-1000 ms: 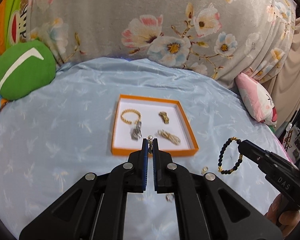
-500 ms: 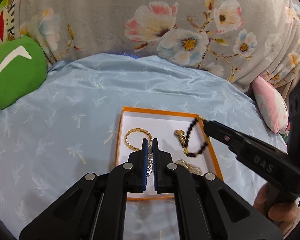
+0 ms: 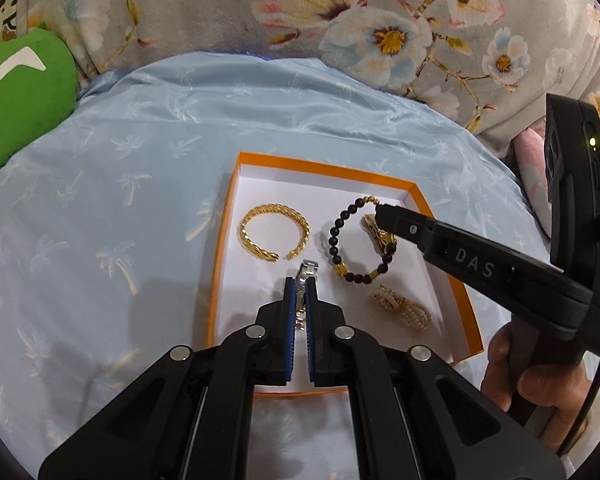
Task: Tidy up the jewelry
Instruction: 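Carry the charm with the left tool while the right tool carries the bead bracelet over the box, then open both tools to drop the charm and bead bracelet into the box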
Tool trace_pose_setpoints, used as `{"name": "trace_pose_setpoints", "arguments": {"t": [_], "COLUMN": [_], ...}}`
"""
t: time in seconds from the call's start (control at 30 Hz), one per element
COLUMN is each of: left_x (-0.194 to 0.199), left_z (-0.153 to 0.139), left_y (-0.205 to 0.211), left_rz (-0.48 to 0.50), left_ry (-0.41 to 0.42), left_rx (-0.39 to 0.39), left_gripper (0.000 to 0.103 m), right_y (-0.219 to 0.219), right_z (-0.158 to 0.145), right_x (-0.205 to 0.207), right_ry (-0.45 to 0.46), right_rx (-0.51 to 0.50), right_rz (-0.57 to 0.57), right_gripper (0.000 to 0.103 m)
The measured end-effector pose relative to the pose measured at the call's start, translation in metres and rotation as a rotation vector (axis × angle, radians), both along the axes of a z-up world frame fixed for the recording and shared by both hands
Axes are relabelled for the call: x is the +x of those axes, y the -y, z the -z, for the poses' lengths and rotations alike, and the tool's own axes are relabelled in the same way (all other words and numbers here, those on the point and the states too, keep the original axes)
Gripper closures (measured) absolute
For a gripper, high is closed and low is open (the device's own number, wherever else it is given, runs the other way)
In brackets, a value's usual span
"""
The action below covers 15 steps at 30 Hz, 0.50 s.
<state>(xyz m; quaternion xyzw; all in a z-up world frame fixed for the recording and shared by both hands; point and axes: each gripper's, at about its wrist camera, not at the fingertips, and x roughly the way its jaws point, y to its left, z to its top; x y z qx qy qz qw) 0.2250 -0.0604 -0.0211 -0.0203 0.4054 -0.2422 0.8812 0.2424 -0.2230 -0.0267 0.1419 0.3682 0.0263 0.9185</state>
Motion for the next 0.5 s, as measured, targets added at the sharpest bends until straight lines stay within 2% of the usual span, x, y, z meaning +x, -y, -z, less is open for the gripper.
{"name": "trace_pose_setpoints", "arguments": {"t": [0.1, 0.17, 0.23, 0.33, 0.5], "left_x": [-0.001, -0.003, -0.006, -0.017, -0.054], "left_z": [0.006, 0.008, 0.005, -0.004, -0.018], "left_y": [0.004, 0.003, -0.003, -0.016, -0.047], "left_rz": [-0.006, -0.030, -0.052, -0.073, -0.106], "left_ry": [-0.009, -0.008, 0.007, 0.030, 0.083], "left_rx": [0.016, 0.025, 0.013, -0.010, -0.001], "left_gripper": [0.092, 0.059, 0.049, 0.048, 0.048], "right_y": [0.003, 0.007, 0.010, 0.014, 0.018], "right_z": [-0.004, -0.009, -0.017, -0.033, -0.049], "right_x": [-0.005, -0.012, -0.022, -0.048, -0.125], "right_ry": [0.015, 0.038, 0.064, 0.120, 0.186], "right_rx": [-0.047, -0.062, -0.074, -0.090, -0.067], "right_rz": [0.026, 0.041, 0.049, 0.055, 0.048], "right_gripper": [0.084, 0.073, 0.072, 0.072, 0.072]}}
